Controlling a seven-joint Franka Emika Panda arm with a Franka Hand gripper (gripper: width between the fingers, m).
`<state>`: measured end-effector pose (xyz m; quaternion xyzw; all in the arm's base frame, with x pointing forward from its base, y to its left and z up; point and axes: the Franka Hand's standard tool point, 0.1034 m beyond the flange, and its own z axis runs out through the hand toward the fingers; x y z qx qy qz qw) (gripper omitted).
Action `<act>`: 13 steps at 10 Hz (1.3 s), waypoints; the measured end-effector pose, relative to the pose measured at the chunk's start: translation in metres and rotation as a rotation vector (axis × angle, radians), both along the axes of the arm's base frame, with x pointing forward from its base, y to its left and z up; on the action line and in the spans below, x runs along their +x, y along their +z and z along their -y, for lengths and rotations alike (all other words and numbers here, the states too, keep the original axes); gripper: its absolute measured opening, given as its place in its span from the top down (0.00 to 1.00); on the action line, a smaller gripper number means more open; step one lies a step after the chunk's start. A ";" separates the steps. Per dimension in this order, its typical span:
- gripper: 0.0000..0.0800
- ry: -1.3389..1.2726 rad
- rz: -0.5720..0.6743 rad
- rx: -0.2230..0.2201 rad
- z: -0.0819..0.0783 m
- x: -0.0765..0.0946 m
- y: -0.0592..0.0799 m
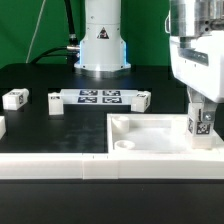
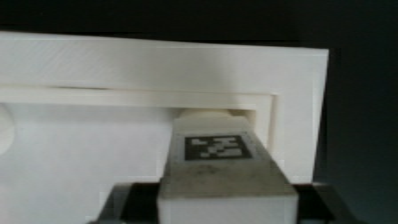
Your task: Assemble one leg
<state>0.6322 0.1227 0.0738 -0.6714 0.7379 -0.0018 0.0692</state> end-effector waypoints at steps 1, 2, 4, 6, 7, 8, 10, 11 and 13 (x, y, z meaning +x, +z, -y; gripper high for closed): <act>0.64 -0.120 -0.007 0.018 0.001 0.001 0.000; 0.64 -0.216 -0.011 0.032 0.001 0.002 0.000; 0.64 -0.304 -0.015 0.031 0.003 0.001 0.000; 0.64 -0.319 -0.009 0.022 0.004 0.002 0.000; 0.64 -0.335 -0.007 0.022 0.006 0.002 0.000; 0.64 -0.315 -0.004 0.020 0.007 0.002 0.001; 0.51 -0.293 -0.002 0.019 0.005 0.002 0.001; 0.51 -0.290 -0.002 0.019 0.005 0.002 0.000; 0.21 -0.289 -0.002 0.018 0.005 0.002 0.000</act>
Offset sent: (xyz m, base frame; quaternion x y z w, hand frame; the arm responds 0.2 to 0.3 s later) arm -0.0052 -0.0058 0.0024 -0.0022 0.0314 0.3130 0.9492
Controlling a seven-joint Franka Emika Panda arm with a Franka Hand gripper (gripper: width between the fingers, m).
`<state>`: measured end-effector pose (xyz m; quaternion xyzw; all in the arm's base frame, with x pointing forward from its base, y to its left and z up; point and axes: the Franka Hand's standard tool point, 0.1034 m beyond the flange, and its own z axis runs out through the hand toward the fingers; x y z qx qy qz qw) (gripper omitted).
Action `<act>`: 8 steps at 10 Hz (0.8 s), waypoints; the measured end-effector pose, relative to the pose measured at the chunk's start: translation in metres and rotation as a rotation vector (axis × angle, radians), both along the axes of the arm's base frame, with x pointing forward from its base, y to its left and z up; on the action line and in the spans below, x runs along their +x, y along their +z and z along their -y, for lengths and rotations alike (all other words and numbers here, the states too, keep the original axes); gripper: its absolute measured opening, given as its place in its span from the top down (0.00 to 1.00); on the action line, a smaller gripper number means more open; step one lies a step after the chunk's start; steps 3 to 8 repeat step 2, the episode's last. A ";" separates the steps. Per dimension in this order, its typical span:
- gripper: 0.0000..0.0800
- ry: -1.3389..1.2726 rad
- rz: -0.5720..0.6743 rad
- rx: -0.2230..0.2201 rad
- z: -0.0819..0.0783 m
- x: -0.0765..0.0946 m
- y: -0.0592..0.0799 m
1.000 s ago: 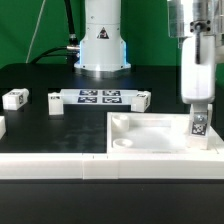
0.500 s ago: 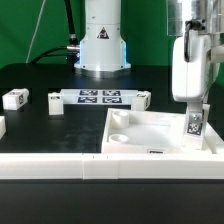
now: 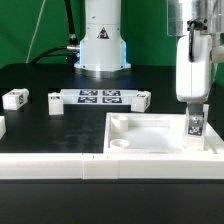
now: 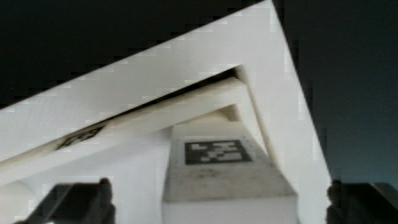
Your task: Assemble one leg
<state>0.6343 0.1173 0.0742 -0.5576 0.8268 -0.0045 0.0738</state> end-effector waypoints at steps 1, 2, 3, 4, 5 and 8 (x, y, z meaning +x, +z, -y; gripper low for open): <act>0.19 0.001 0.000 0.000 0.000 0.000 0.000; 0.19 0.001 0.000 0.000 0.000 0.000 0.000; 0.19 0.001 0.000 0.000 0.000 0.000 0.000; 0.19 0.001 0.000 0.000 0.000 0.000 0.000; 0.19 0.001 0.000 0.000 0.000 0.000 0.000; 0.19 0.001 0.000 0.000 0.000 0.000 0.000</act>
Offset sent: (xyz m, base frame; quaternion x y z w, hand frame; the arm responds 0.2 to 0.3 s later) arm 0.0000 0.0000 0.0000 0.0000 0.0000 0.0000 1.0000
